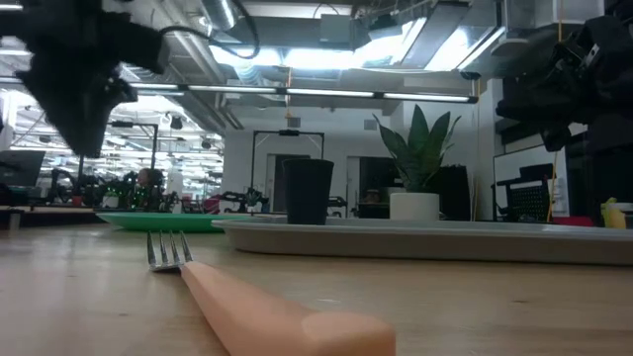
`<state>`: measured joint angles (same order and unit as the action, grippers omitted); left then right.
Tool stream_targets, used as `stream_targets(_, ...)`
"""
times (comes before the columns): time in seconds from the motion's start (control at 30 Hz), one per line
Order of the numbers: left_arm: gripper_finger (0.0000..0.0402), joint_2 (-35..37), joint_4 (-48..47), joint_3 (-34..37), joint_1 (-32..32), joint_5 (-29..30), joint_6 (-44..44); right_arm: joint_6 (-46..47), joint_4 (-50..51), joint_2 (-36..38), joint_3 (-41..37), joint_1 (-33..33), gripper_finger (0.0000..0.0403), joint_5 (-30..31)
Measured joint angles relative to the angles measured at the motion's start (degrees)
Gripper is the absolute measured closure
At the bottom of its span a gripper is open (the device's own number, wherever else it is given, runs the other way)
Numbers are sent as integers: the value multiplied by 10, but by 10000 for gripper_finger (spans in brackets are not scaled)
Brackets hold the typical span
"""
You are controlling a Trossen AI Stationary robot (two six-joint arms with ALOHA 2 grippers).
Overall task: Pick and place plate/cup/fork/spoon on tray
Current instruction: Put the blue plate on the grey tray to the bottom right of the black cup
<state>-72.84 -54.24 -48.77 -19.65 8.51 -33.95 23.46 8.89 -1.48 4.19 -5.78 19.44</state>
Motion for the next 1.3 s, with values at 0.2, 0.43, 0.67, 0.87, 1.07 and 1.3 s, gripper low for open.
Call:
stream_targets(0.2,296,0,11,61,-14,107,13,0,0,0,0,0,350,0)
stream_targets(0.43,296,0,25,112,-18,179,33,0,0,0,0,0,350,0)
stream_targets(0.67,296,0,82,136,-17,240,94,-2,0,0,0,0,350,0)
stream_targets(0.87,296,0,125,154,-18,252,138,-2,0,0,0,0,350,0)
stream_targets(1.07,296,0,144,172,-17,285,155,-2,0,0,0,0,350,0)
stream_targets(1.3,296,0,174,187,-16,290,170,-2,0,0,0,0,350,0)
